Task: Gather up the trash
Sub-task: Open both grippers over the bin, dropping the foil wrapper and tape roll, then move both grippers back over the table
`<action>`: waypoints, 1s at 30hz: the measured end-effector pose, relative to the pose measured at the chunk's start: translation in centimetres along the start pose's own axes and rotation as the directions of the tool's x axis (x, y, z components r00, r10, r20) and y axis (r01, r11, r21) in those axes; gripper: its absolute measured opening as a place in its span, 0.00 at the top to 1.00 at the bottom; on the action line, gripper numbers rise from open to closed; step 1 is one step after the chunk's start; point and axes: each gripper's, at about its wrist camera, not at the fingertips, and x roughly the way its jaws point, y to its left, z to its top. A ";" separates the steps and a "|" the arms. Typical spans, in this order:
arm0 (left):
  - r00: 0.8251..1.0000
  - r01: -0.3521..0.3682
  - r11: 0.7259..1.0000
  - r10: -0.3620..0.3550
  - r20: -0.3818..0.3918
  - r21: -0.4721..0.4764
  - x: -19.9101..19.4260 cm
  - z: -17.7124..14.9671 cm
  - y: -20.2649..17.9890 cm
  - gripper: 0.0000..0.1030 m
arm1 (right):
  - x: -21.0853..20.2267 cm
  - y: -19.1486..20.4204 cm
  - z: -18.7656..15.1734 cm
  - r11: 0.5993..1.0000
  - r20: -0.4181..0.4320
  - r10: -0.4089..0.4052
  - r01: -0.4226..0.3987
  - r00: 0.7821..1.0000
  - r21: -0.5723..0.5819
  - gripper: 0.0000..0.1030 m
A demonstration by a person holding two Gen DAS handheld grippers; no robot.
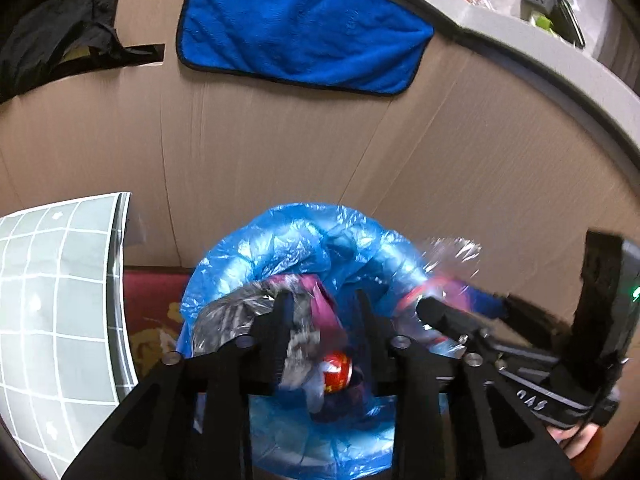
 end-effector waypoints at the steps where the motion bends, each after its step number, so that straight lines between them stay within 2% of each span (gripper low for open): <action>1: 1.000 0.013 1.000 -0.013 -0.002 -0.019 -0.1 0.2 0.2 0.65 | 0.1 -0.2 -0.1 1.000 -0.002 0.001 -0.001 1.000 0.011 0.52; 2: 1.000 0.018 0.999 -0.019 -0.009 -0.039 -0.1 0.3 0.5 0.62 | 0.0 -0.4 -0.2 1.000 -0.003 0.008 -0.008 1.000 0.021 0.51; 6: 1.000 0.011 0.999 -0.011 -0.002 -0.052 -0.9 0.6 0.8 0.62 | -0.5 -0.6 -0.3 0.997 0.005 0.036 -0.036 0.999 0.067 0.51; 10: 1.000 0.012 0.999 -0.010 0.025 -0.050 -2.8 0.5 0.9 0.62 | -1.7 0.2 -0.4 0.999 0.030 0.002 -0.003 1.000 0.043 0.51; 13: 0.998 -0.029 0.999 0.032 0.061 -0.037 -5.1 0.2 1.4 0.62 | -2.7 0.8 -0.4 1.000 0.050 -0.014 0.013 0.999 0.022 0.52; 17: 0.990 -0.088 0.994 0.094 0.103 -0.064 -8.7 -1.0 3.3 0.62 | -4.4 2.1 -0.6 1.000 0.097 0.015 -0.016 0.995 0.004 0.52; 23: 0.963 -0.219 0.974 0.226 0.144 -0.059 -14.9 -4.2 6.9 0.62 | -4.7 7.3 -1.4 0.984 0.092 0.142 -0.131 0.986 -0.118 0.52; 27: 0.943 -0.282 0.951 0.299 0.145 -0.126 -19.4 -6.4 11.2 0.62 | -3.4 12.0 -2.8 0.952 0.027 0.239 -0.229 0.971 -0.201 0.52; 30: 0.914 -0.346 0.921 0.374 0.157 -0.181 -22.7 -8.0 14.5 0.62 | -1.9 16.2 -3.7 0.917 -0.044 0.310 -0.311 0.950 -0.251 0.52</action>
